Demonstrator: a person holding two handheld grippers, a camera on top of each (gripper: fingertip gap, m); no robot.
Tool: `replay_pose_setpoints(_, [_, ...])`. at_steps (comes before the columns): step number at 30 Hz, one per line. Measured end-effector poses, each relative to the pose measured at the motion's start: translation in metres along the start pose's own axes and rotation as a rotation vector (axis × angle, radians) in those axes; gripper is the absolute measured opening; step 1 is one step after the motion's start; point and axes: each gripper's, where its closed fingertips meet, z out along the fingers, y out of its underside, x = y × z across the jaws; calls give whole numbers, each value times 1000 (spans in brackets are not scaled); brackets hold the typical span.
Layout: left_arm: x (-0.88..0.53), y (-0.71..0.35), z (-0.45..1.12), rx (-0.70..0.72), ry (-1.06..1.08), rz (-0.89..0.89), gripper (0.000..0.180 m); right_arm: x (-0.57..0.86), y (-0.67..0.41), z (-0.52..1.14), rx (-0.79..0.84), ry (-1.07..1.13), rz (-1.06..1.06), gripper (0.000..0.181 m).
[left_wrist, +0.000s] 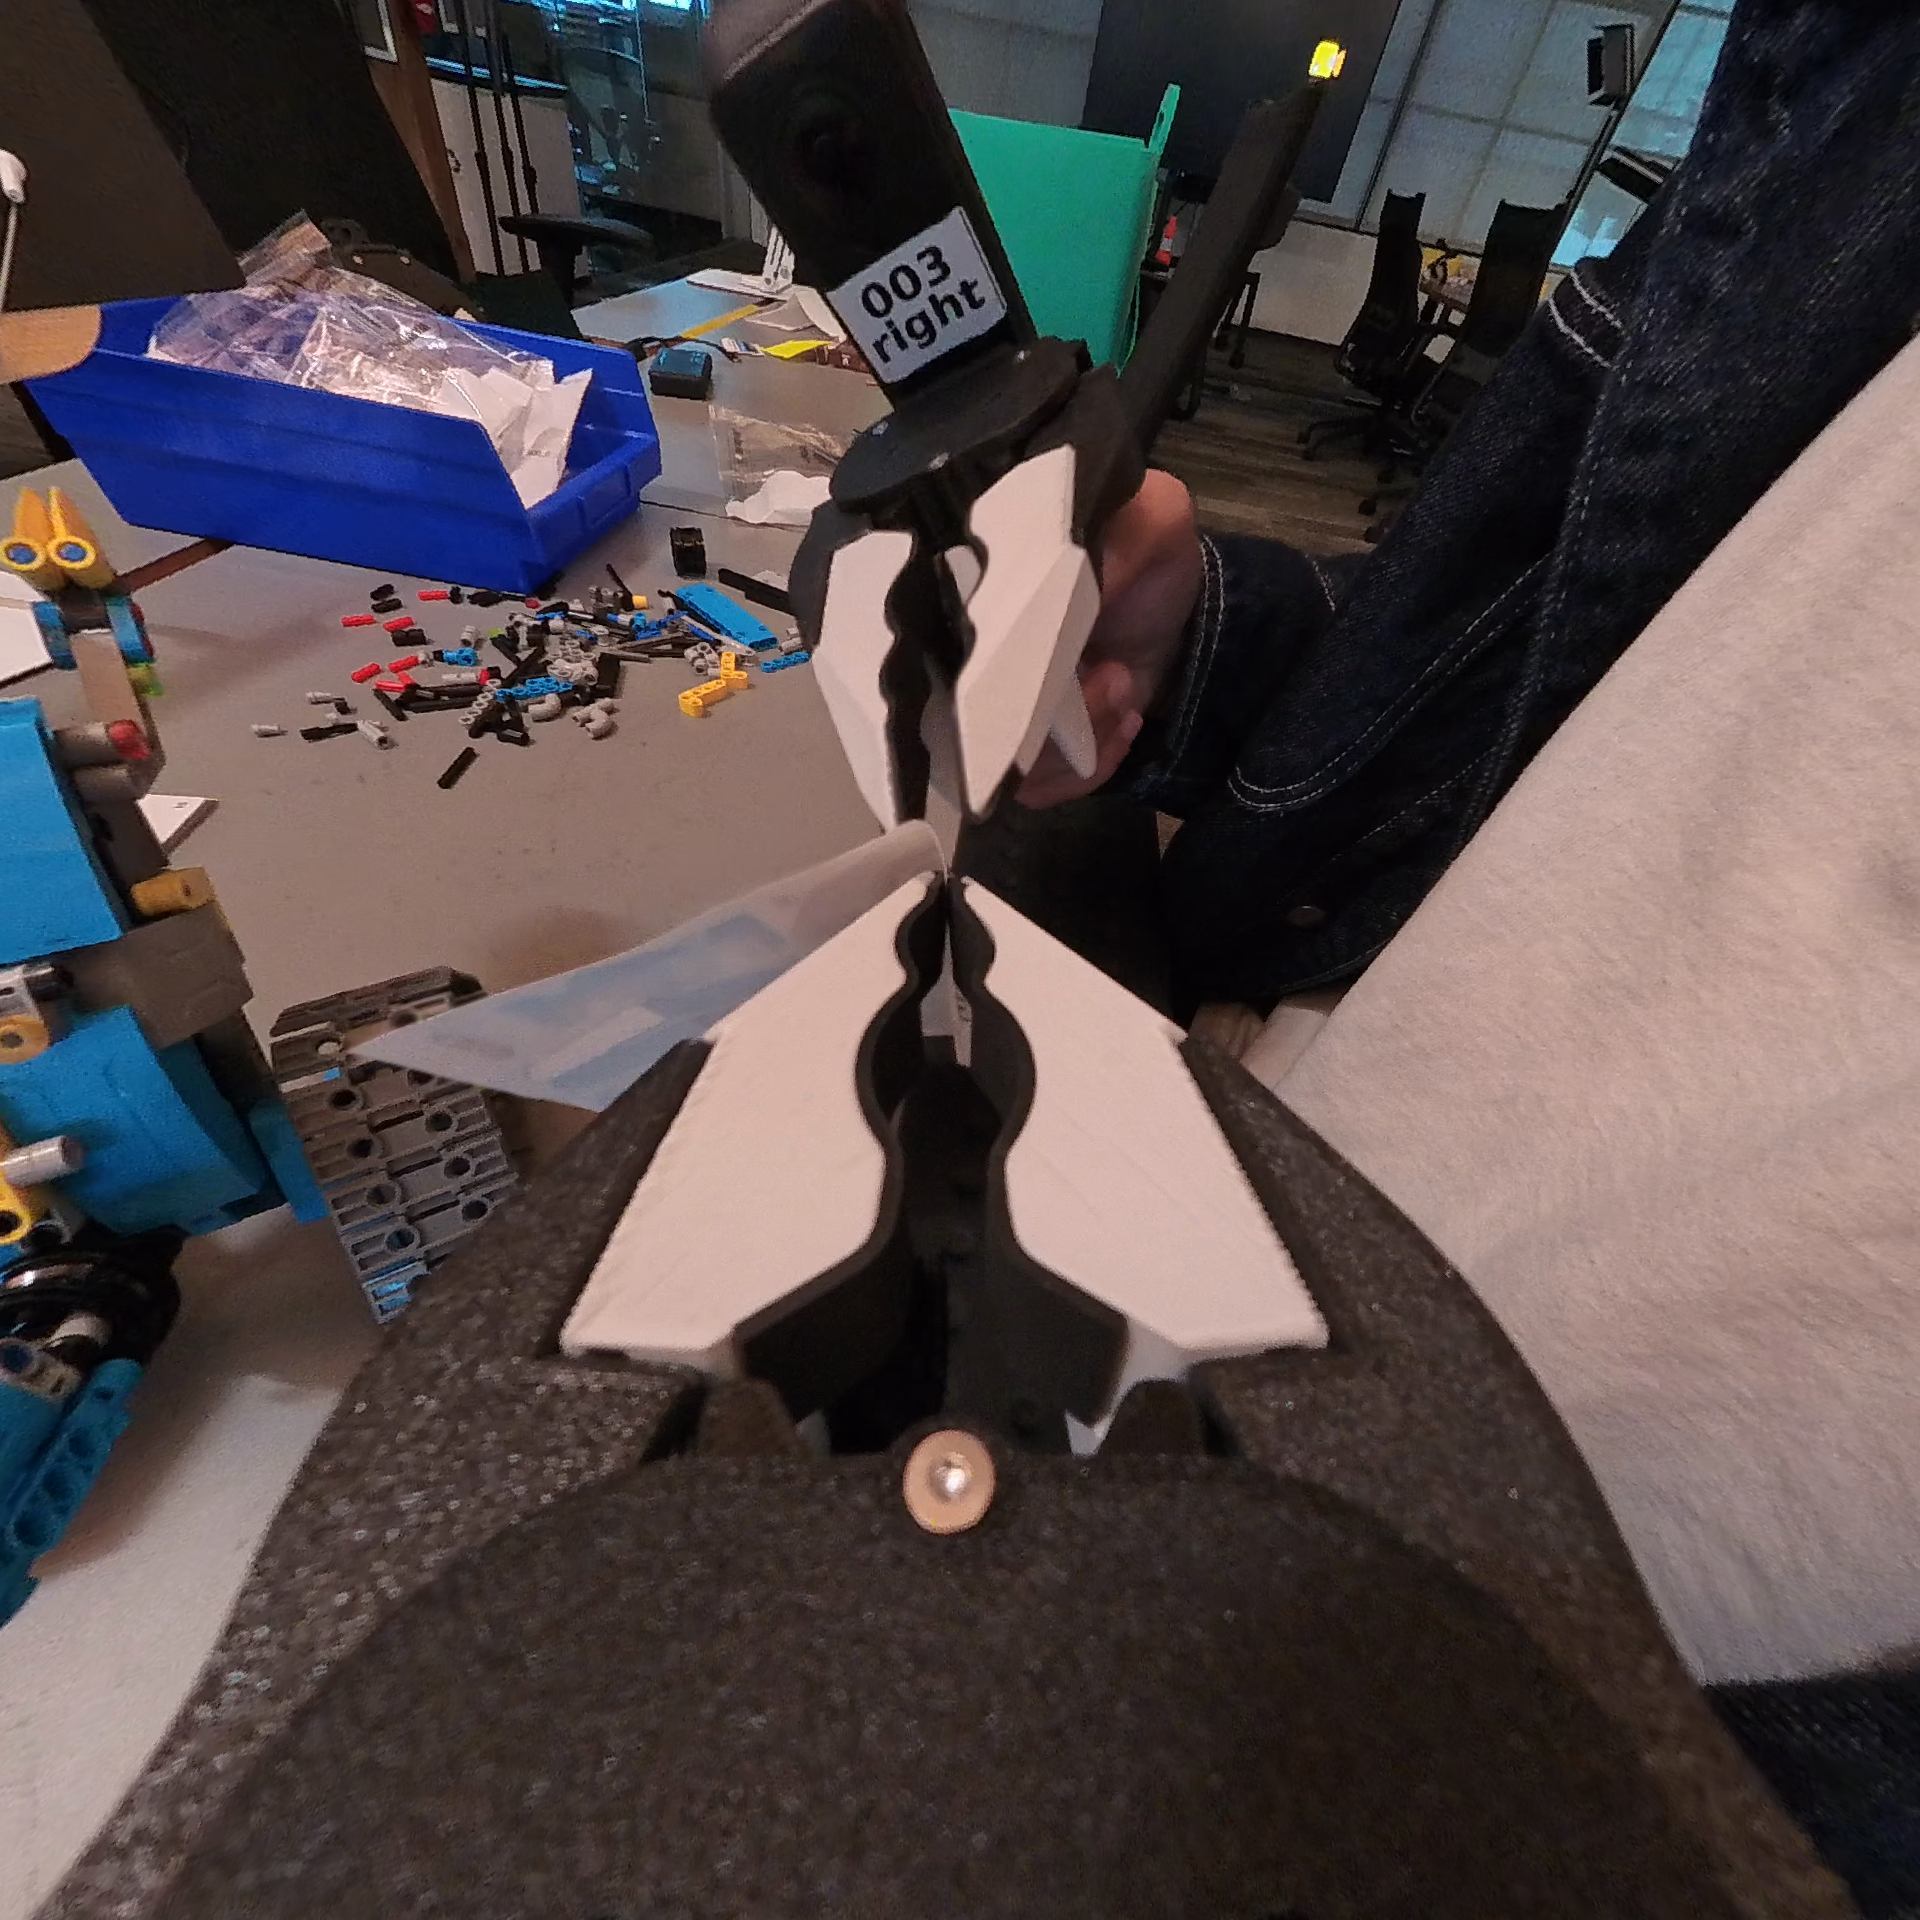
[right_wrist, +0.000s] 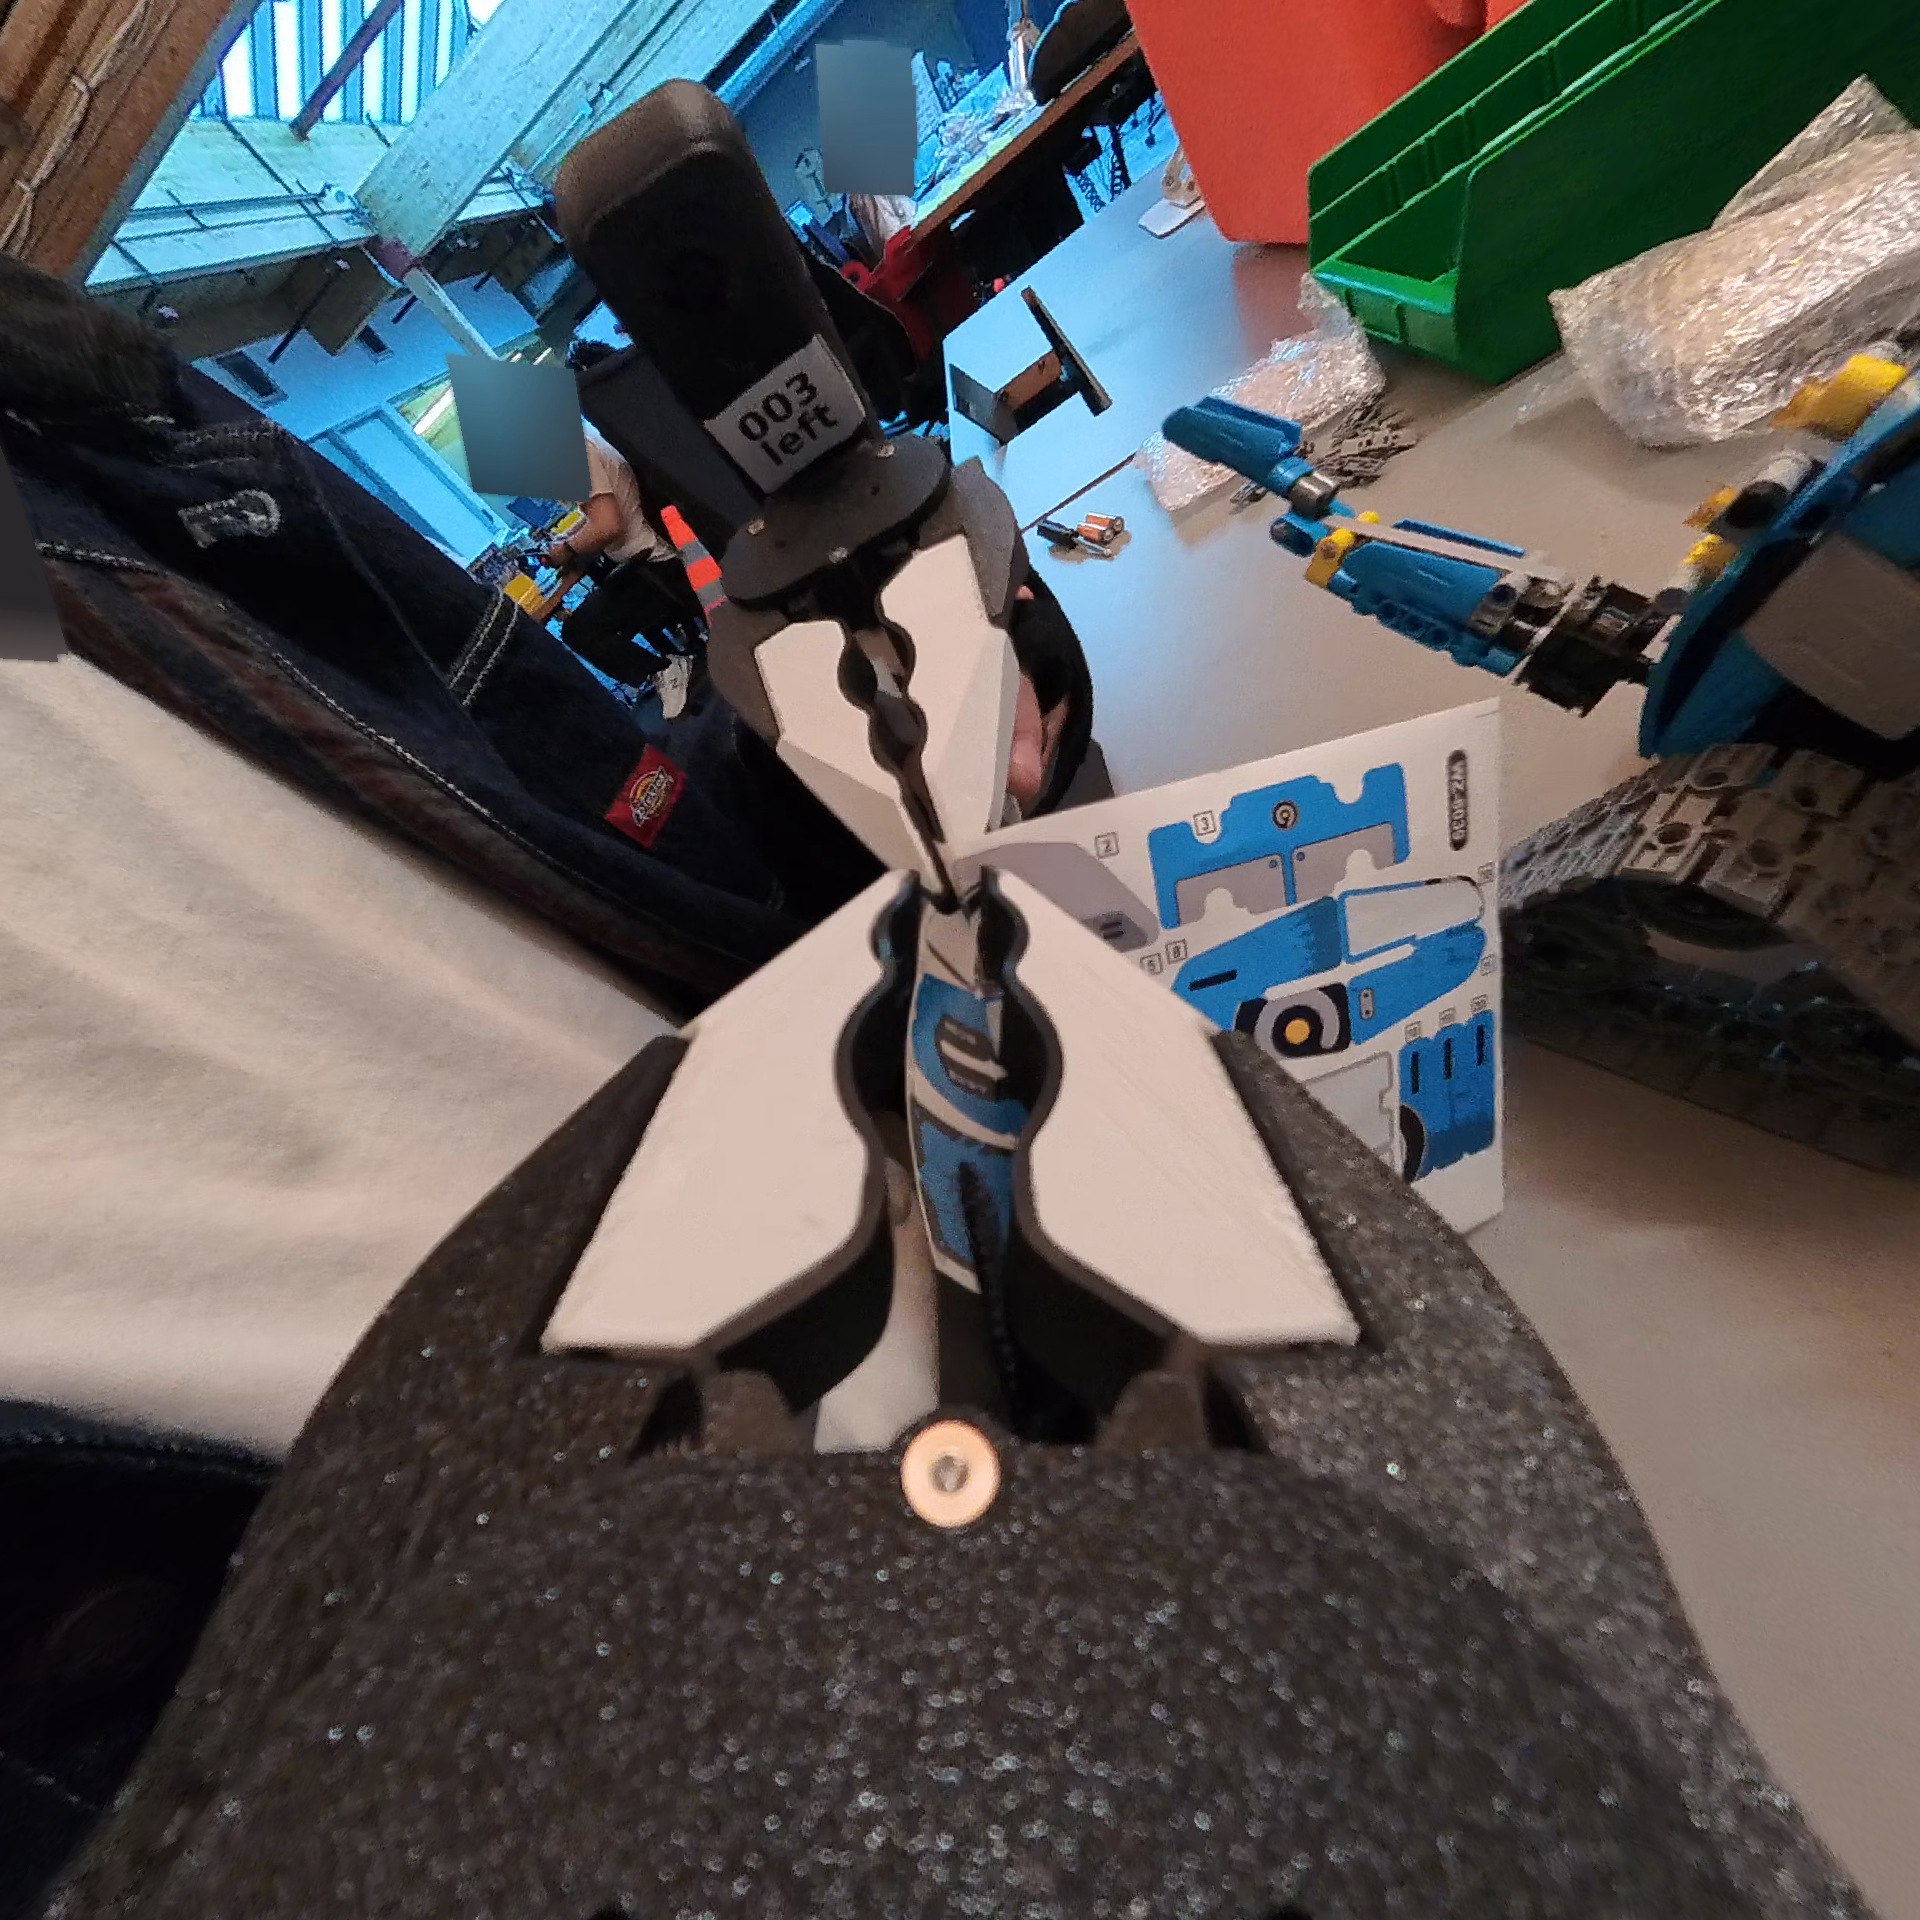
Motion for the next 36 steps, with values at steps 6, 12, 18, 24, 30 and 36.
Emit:
replay_pose_setpoints(6, [-1,1,1,-5,-6,0,0,0,-1,1,8,-13,4,1])
replay_pose_setpoints(12, [-1,4,2,-13,-8,3,0,1,1,0,1,-15,8,0])
replay_pose_setpoints(18, [1,3,1,-7,-1,0,0,0,2,-1,1,-26,7,0])
replay_pose_setpoints(24, [0,0,-5,15,2,-16,0,2,2,-5,10,-23,17,0])
replay_pose_setpoints(30, [2,-1,-3,15,12,-15,0,-3,0,1,-2,-6,-15,9])
replay_pose_setpoints(36, [13,-10,-8,73,96,-54,0,4,-3,-9,0,26,-58,34])
